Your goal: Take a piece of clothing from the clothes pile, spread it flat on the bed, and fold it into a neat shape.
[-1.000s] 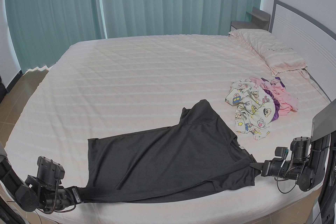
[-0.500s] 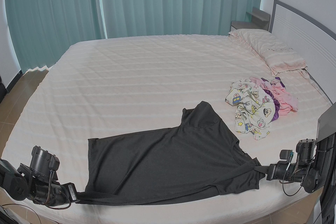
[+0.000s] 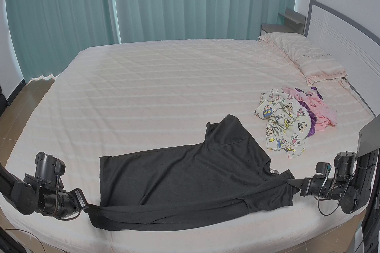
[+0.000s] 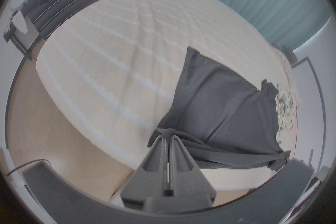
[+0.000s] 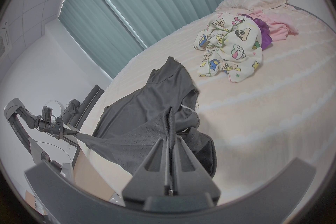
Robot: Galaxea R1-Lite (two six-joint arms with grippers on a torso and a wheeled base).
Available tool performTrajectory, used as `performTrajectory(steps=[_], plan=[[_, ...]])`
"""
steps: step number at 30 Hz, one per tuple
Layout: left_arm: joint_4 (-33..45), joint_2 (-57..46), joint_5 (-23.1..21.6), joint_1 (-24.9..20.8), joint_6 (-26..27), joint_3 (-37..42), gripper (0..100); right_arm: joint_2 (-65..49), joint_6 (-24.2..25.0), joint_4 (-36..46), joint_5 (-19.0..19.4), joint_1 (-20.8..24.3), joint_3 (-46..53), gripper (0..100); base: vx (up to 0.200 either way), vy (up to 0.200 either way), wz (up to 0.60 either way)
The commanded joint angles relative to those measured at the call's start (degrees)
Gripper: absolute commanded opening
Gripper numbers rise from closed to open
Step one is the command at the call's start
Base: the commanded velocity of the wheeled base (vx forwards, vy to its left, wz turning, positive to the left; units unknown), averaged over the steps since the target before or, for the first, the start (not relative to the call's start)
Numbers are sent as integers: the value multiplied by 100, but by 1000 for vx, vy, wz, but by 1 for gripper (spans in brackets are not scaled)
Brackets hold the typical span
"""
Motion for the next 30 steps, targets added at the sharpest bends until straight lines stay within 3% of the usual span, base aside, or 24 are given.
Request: performTrajectory(steps=[1, 10, 30], plan=[[-476, 707, 4, 372, -5, -30, 0, 289, 12, -61, -28, 23, -422, 0, 0, 0, 0], [-1478, 1674, 22, 346, -286, -188, 0, 650, 21, -61, -28, 102, -967, 0, 0, 0, 0], [-1548, 2562, 22, 328, -638, -997, 0, 1098, 29, -25, -344, 313, -1644, 0, 0, 0, 0]])
